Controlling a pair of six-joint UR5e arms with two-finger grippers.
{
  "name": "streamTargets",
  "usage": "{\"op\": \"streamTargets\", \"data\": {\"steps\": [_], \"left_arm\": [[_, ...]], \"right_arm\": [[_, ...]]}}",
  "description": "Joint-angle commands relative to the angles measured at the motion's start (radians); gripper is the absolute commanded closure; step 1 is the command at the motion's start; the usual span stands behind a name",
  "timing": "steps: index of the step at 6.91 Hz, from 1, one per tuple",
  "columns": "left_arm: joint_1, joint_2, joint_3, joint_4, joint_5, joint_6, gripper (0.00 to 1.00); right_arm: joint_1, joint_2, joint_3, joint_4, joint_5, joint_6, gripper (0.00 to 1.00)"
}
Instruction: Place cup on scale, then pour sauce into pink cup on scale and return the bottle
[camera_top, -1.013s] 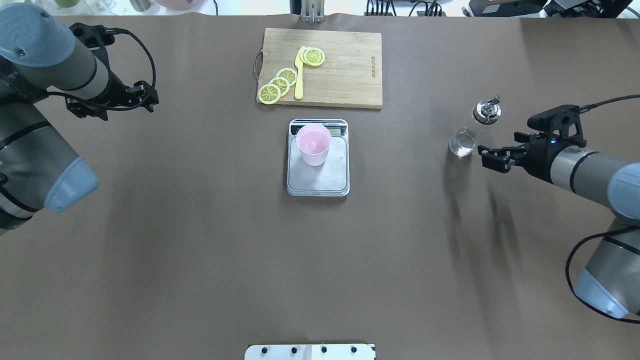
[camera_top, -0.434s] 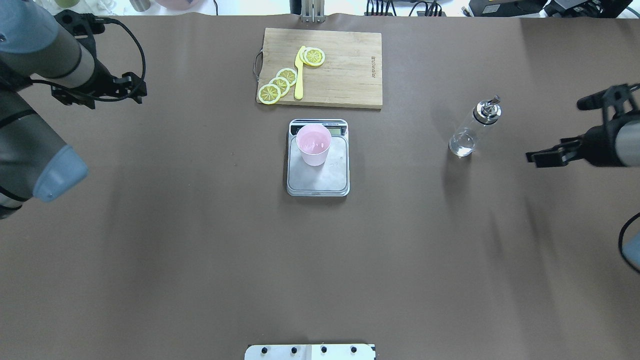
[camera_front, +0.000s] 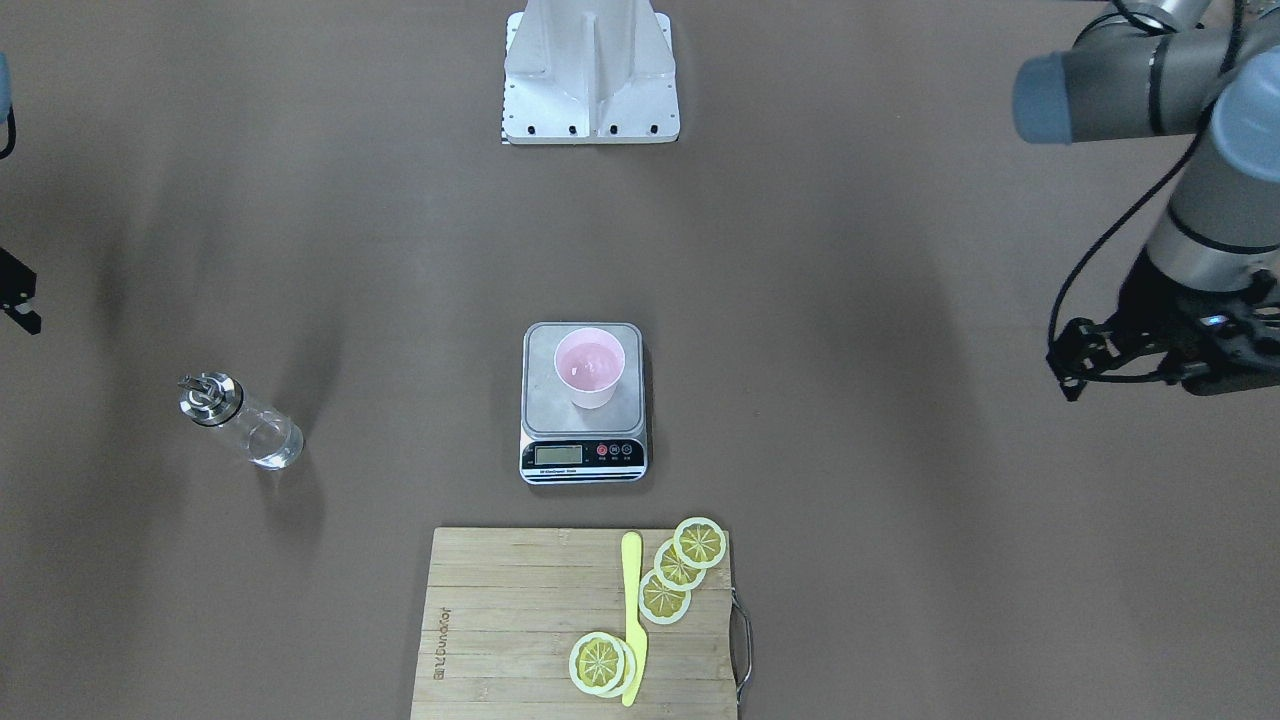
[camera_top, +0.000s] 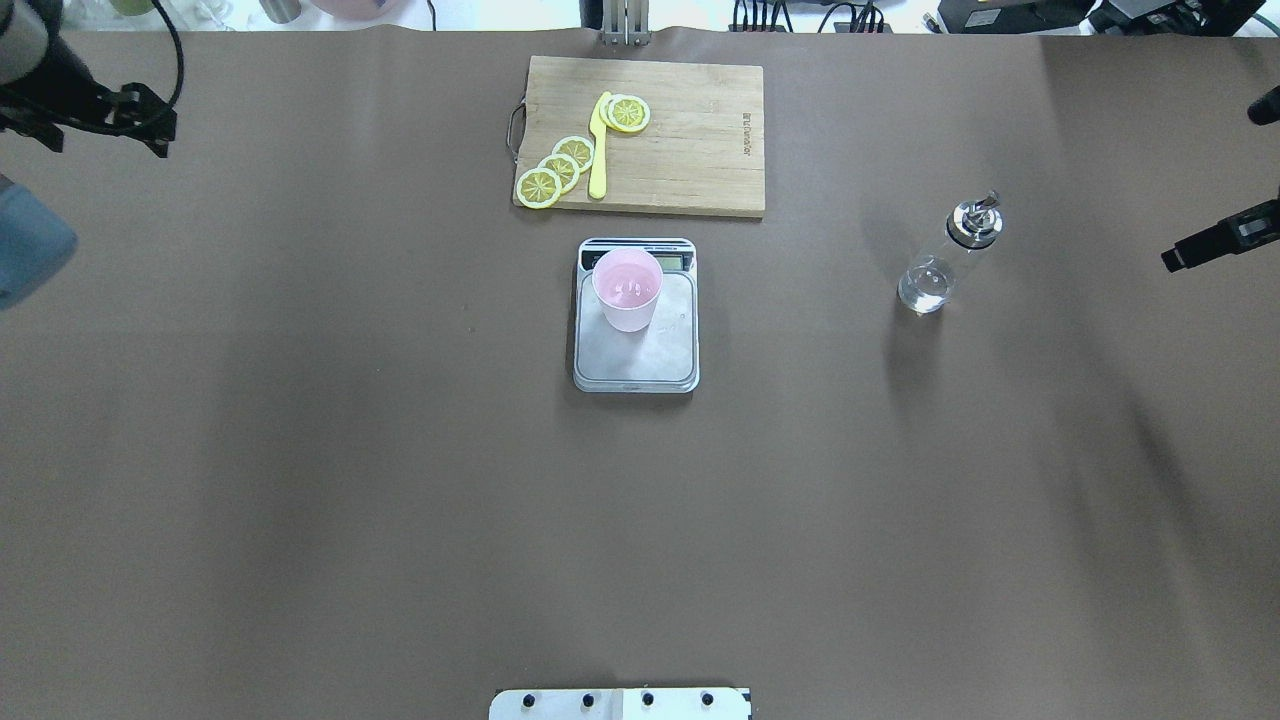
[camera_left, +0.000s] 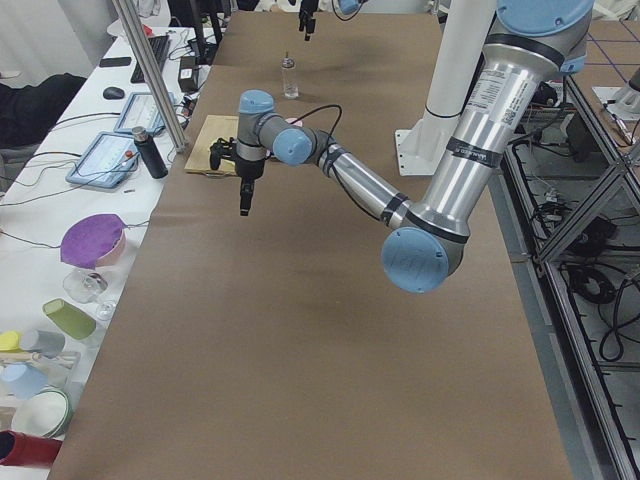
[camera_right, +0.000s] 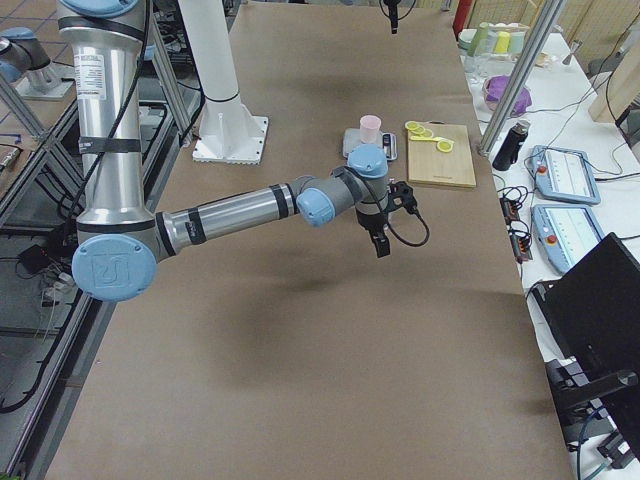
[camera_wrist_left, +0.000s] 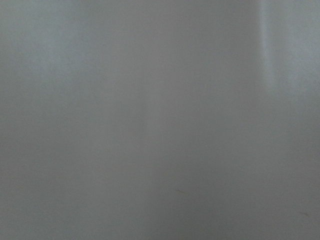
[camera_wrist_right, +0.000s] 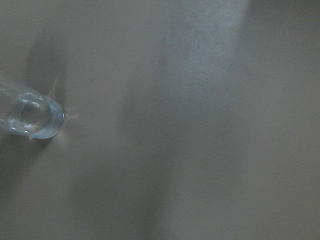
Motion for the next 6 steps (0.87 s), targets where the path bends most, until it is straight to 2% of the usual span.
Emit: {"op": "streamTargets", "data": {"steps": [1, 2, 3, 4, 6], "left_arm": [[-0.262, 0.001, 0.183, 0.072, -0.085, 0.419, 0.01], [-0.342, 0.001, 0.301, -0.001, -0.222, 0.426, 0.01], [-0.390, 0.034, 0.313, -0.018, -0.250, 0.434, 0.01], [-0.395, 0.094, 0.296, -0.087, -0.254, 0.428, 0.01], [-0.395, 0.143, 0.305, -0.091, -0.259, 0.422, 0.01]], "right_arm": [[0.144, 0.037, -0.085, -0.198, 0.057, -0.162, 0.00], [0.210, 0.080, -0.217, -0.200, 0.177, -0.165, 0.00], [0.258, 0.115, -0.312, -0.201, 0.233, -0.168, 0.00], [0.278, 0.101, -0.330, -0.203, 0.234, -0.168, 0.00], [0.313, 0.070, -0.335, -0.203, 0.235, -0.170, 0.00]]}}
